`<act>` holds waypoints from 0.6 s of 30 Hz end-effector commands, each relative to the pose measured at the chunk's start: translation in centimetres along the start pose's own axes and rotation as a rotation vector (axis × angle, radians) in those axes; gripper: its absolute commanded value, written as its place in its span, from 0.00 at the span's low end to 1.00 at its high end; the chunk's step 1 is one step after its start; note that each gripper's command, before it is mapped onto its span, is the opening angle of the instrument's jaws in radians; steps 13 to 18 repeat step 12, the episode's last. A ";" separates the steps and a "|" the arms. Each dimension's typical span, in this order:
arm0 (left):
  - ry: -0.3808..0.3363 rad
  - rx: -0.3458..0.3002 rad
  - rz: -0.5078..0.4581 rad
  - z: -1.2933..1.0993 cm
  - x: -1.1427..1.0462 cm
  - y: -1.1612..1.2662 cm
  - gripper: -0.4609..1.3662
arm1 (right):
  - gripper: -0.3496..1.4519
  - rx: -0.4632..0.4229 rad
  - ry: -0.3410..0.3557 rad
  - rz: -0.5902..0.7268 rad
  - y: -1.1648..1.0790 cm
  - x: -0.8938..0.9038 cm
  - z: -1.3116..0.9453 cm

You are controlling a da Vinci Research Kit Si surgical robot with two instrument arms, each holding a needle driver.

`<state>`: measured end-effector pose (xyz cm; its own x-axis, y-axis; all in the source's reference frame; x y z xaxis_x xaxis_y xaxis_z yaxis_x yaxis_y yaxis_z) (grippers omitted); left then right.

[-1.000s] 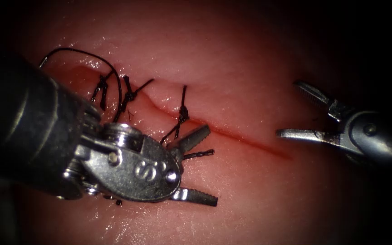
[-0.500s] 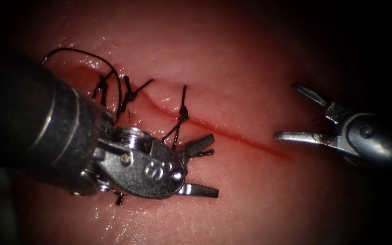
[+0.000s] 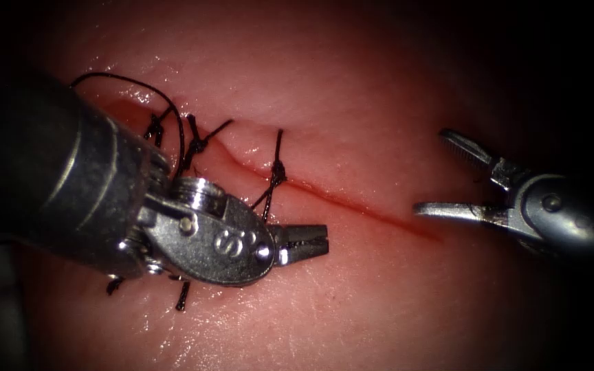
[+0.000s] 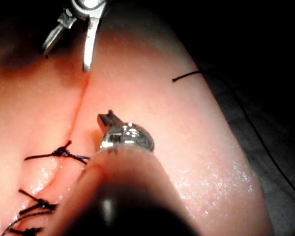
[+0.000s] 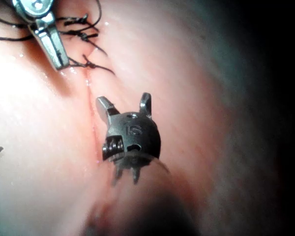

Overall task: Wound Closure
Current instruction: Grab the short tail with the left gripper

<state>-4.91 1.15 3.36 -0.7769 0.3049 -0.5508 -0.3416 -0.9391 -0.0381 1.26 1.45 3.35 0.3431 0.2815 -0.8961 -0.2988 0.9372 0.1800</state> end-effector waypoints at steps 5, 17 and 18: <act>0.006 -0.032 0.012 -0.01 -0.01 0.01 0.06 | 0.78 0.001 0.000 0.000 0.00 0.00 0.01; 0.011 -0.037 0.017 -0.01 0.00 0.01 0.06 | 0.78 0.001 0.000 -0.001 -0.01 0.00 0.02; 0.011 -0.037 0.017 -0.01 0.00 0.01 0.06 | 0.78 0.001 0.000 -0.001 -0.01 0.00 0.02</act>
